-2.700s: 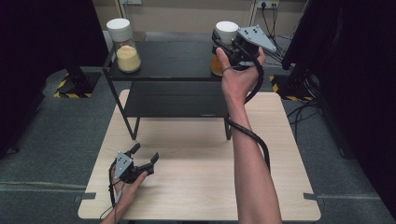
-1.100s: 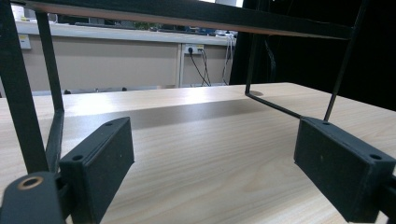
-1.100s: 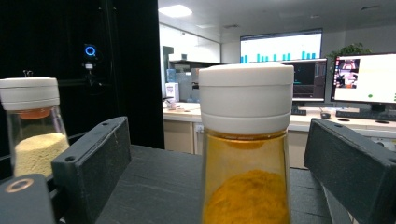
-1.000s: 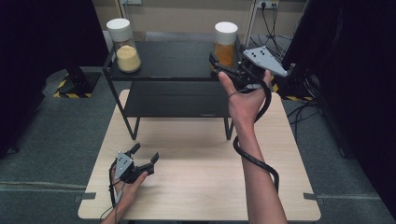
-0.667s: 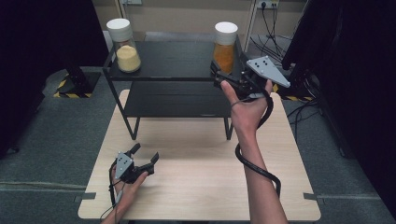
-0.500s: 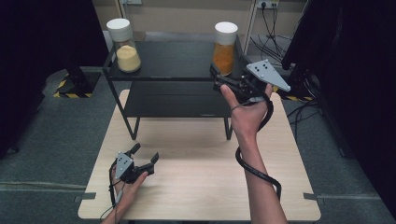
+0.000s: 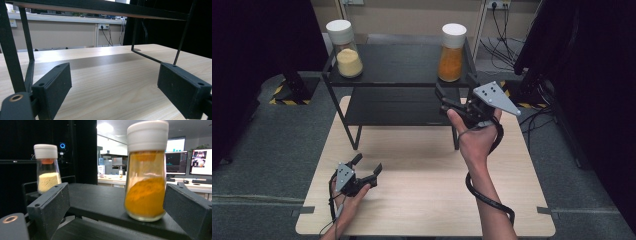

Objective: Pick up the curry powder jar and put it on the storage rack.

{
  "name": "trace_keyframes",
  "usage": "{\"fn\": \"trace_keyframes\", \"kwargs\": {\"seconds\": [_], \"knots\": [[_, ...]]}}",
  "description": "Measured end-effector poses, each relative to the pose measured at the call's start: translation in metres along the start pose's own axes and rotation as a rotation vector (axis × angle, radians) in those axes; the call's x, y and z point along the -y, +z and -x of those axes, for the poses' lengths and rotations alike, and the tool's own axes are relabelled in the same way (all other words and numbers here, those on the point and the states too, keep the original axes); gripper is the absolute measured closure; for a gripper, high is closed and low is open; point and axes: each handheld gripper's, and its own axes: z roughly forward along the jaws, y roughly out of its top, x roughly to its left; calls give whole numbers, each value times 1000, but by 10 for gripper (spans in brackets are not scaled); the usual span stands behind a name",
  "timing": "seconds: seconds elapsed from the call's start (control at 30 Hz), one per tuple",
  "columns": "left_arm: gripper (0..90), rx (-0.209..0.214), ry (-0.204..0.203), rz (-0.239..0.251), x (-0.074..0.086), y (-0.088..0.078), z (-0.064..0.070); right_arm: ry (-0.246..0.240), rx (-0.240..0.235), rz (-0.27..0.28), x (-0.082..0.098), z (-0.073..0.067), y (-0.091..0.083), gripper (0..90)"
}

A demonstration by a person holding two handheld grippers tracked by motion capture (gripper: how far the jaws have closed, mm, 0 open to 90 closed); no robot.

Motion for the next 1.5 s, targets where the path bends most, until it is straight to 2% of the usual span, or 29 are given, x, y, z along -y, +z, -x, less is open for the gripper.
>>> {"fn": "trace_keyframes", "kwargs": {"seconds": [0.53,0.93,1.27,1.5], "knots": [[116,-1,4,4,1,0,1,11,-32,-45,40,-5,-26,76],[116,-1,2,3,1,0,0,1,-36,-74,61,-8,-39,76],[116,0,3,4,1,0,0,-14,-34,-113,78,-6,-55,76],[116,-1,6,3,1,0,1,-3,-34,-147,96,-2,-67,70]]}}
